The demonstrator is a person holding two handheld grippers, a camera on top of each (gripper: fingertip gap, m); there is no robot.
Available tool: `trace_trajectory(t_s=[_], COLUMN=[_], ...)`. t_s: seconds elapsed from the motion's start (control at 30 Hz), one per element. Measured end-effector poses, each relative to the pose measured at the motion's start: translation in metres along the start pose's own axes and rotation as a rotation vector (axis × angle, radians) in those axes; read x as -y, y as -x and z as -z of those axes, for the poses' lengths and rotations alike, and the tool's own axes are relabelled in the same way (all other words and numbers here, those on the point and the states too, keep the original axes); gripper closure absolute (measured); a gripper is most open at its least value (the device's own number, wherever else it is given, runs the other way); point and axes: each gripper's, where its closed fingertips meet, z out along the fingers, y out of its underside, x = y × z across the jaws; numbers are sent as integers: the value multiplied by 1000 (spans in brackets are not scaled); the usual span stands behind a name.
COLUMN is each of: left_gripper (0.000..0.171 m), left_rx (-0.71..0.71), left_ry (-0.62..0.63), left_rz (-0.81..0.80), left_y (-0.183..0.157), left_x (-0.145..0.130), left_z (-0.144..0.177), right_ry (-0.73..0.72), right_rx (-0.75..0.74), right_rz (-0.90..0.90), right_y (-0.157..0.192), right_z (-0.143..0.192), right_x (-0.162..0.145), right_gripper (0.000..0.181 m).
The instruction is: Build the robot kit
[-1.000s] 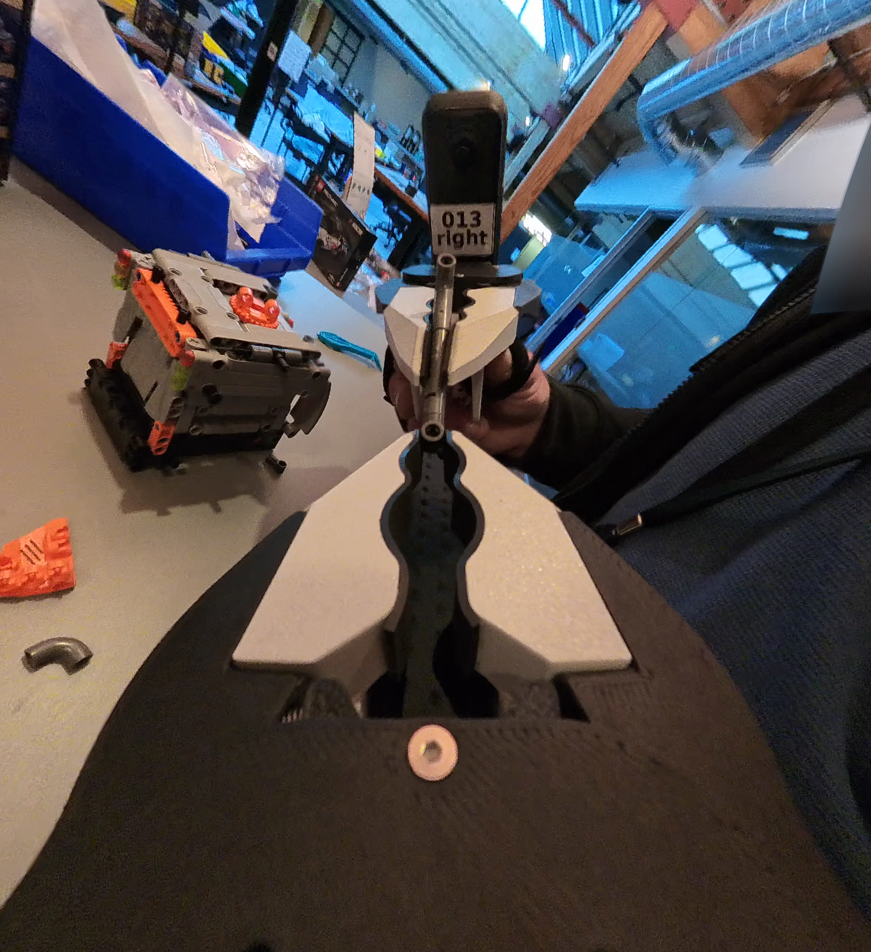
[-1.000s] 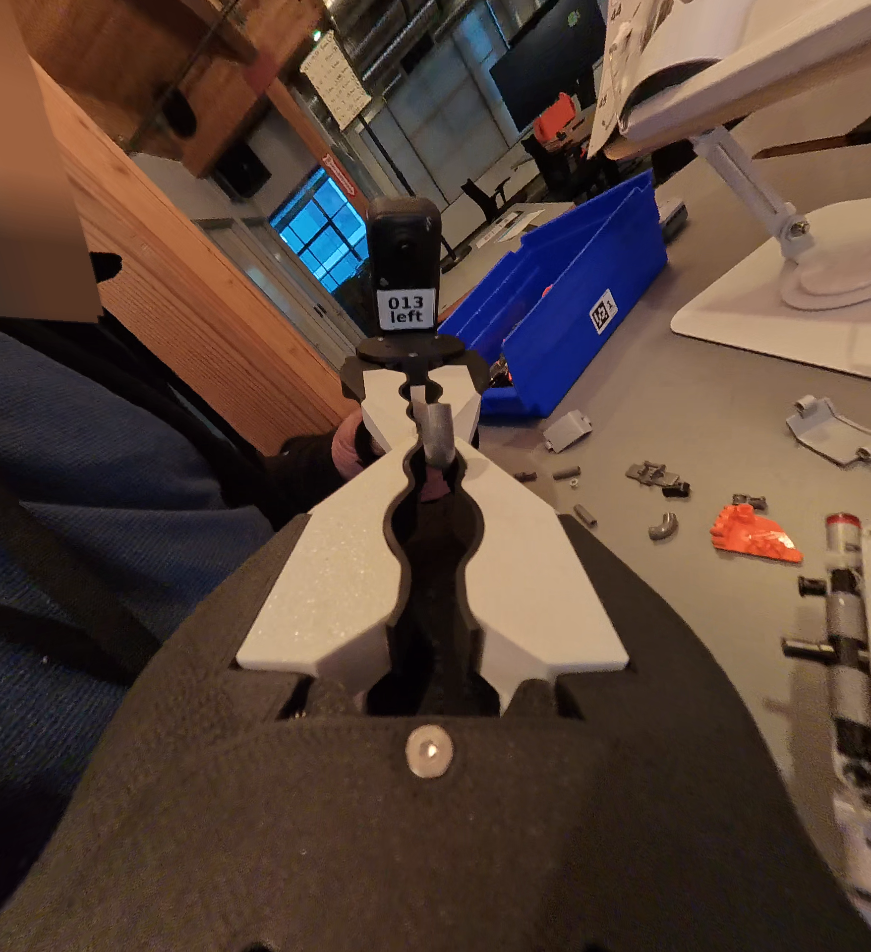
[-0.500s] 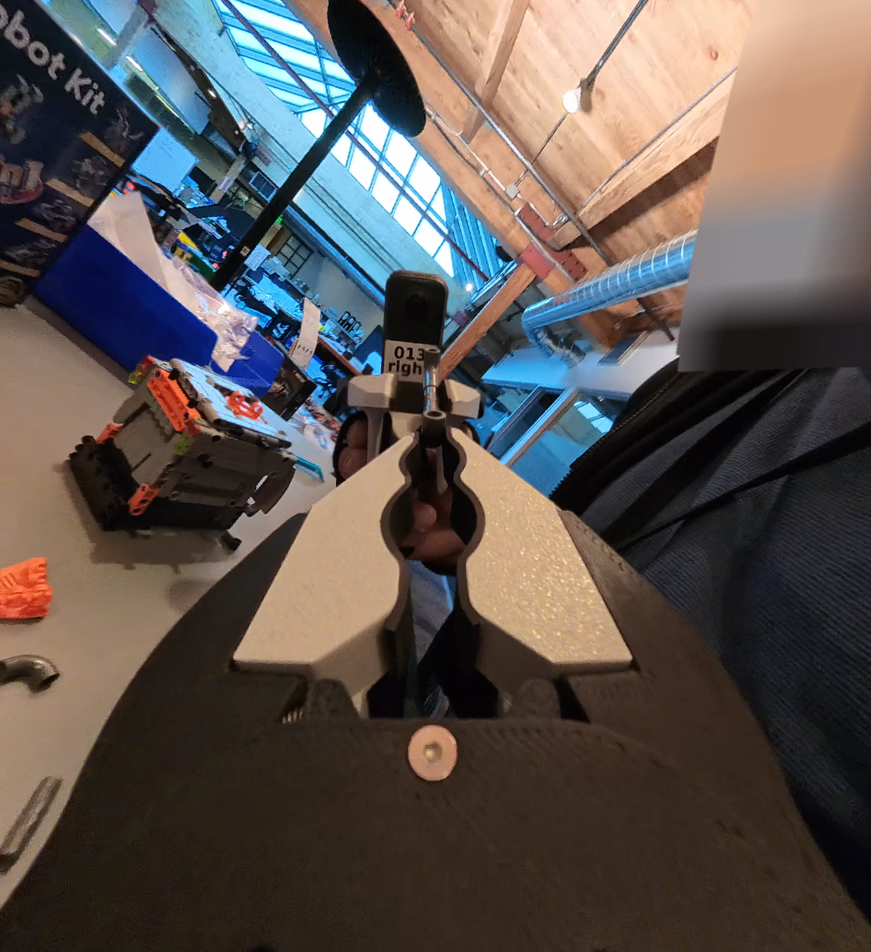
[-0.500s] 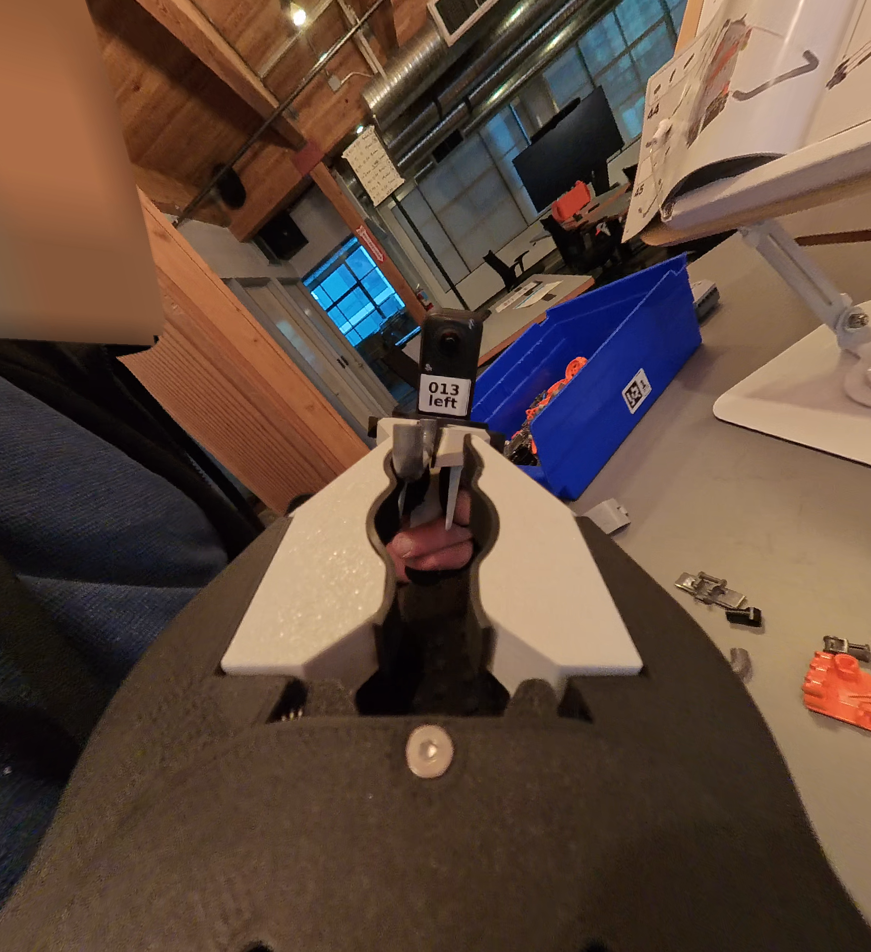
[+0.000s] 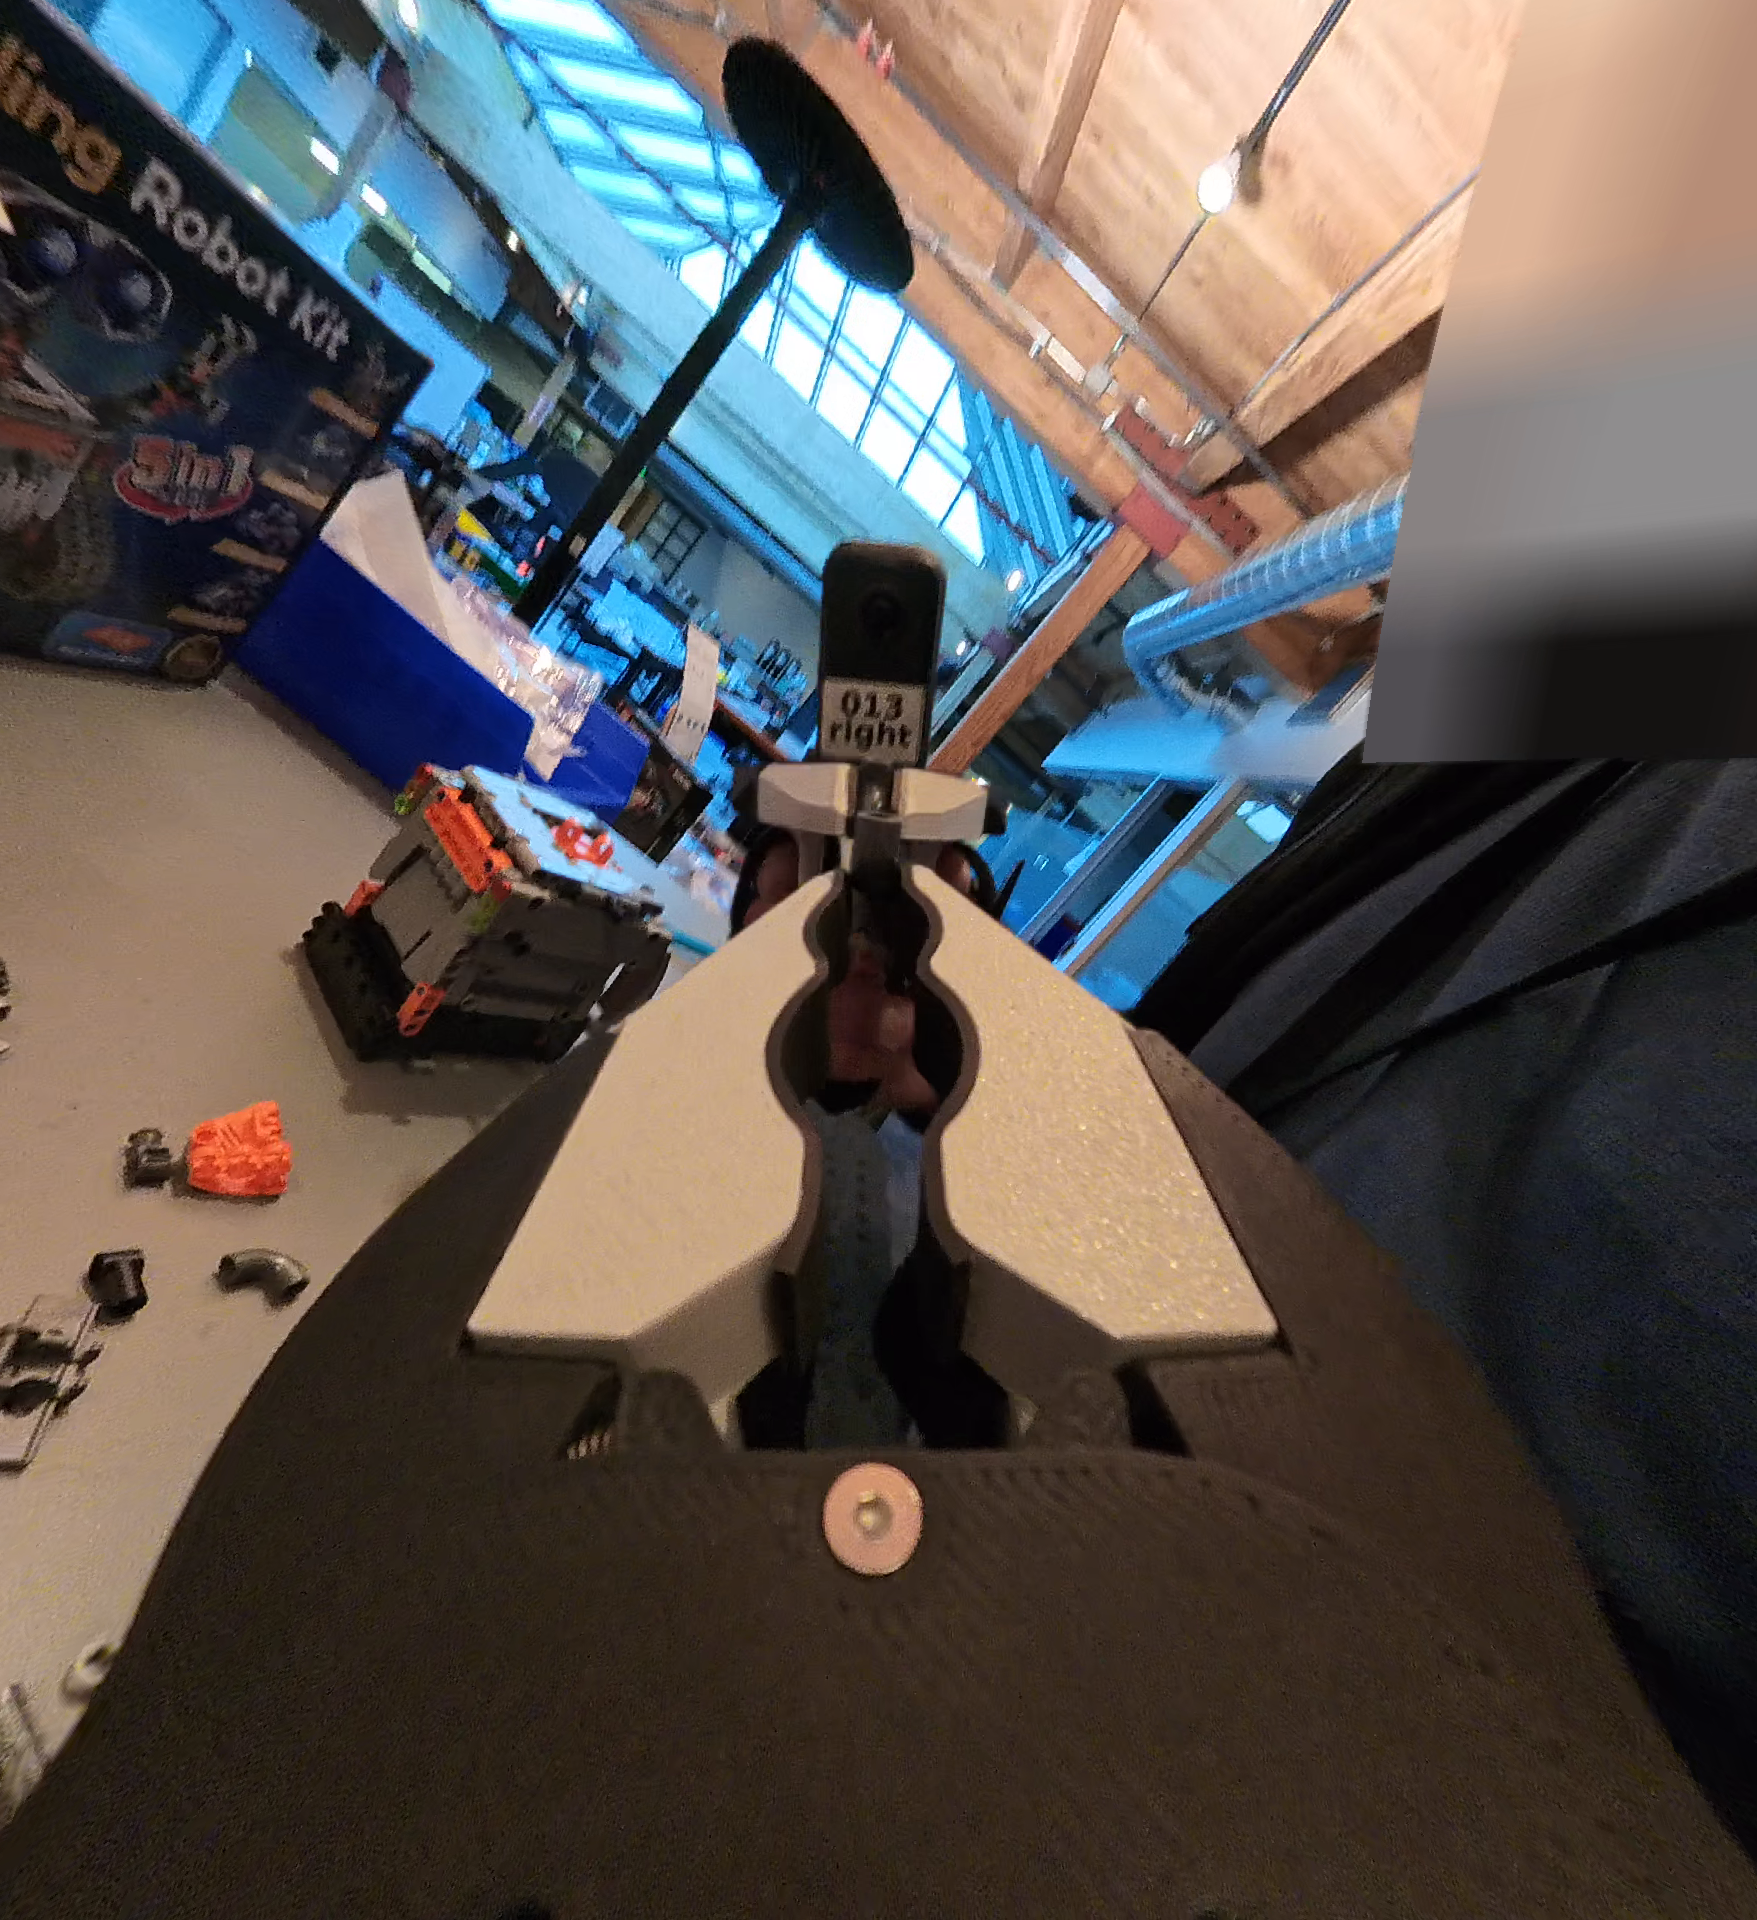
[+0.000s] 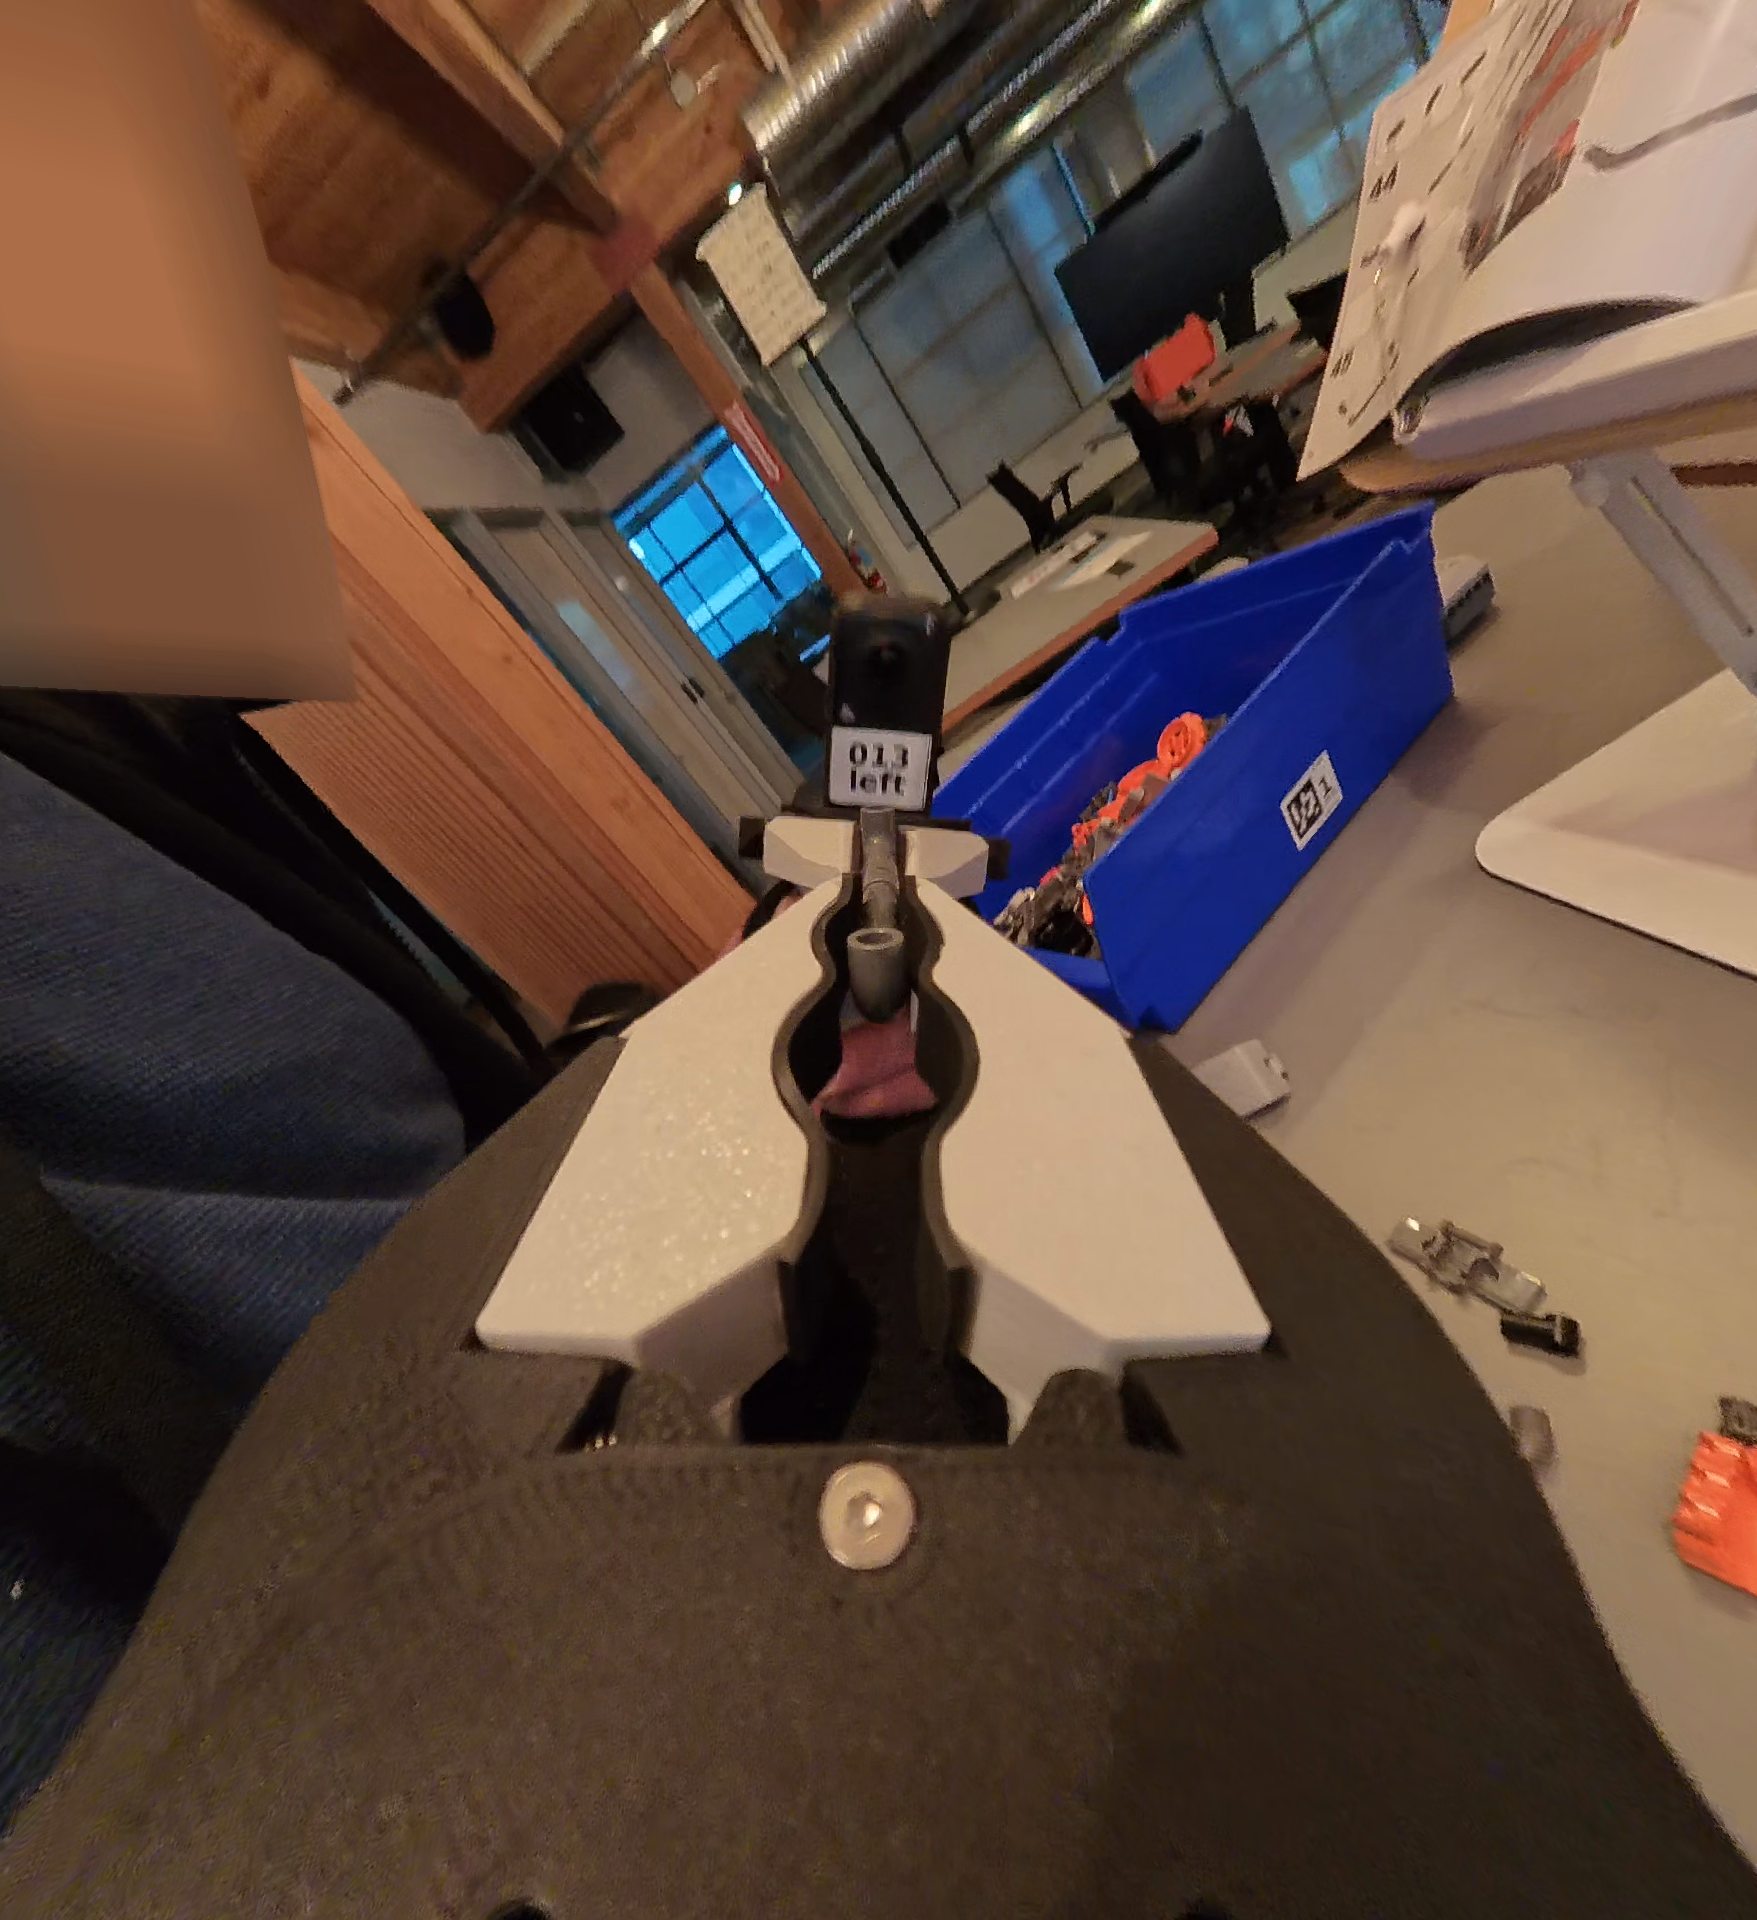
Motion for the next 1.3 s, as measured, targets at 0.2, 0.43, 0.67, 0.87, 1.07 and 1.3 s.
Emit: trace_trajectory(t_s=[0.2,0.43,0.67,0.87,1.07,1.3], left_gripper=[153,167,156,159,160,160], left_rx=[-37,-34,171,292,446,766], left_ry=[-87,-151,120,279,373,499], left_rz=[16,30,-19,-85,-165,-296], left_y=[-4,-5,12,20,23,27], left_x=[9,14,-29,-55,-46,-1], left_z=[7,21,29,51,80,151], right_ry=[-68,-20,182,378,470,522], right_rx=[-5,14,-122,-345,-458,-602], right_rz=[36,26,-148,-347,-402,-252], right_y=[1,5,-17,-50,-70,-87], right_z=[-16,-29,15,60,75,86], right_x=[8,-6,-59,-143,-177,-176], right_gripper=[177,177,177,177,175,158])
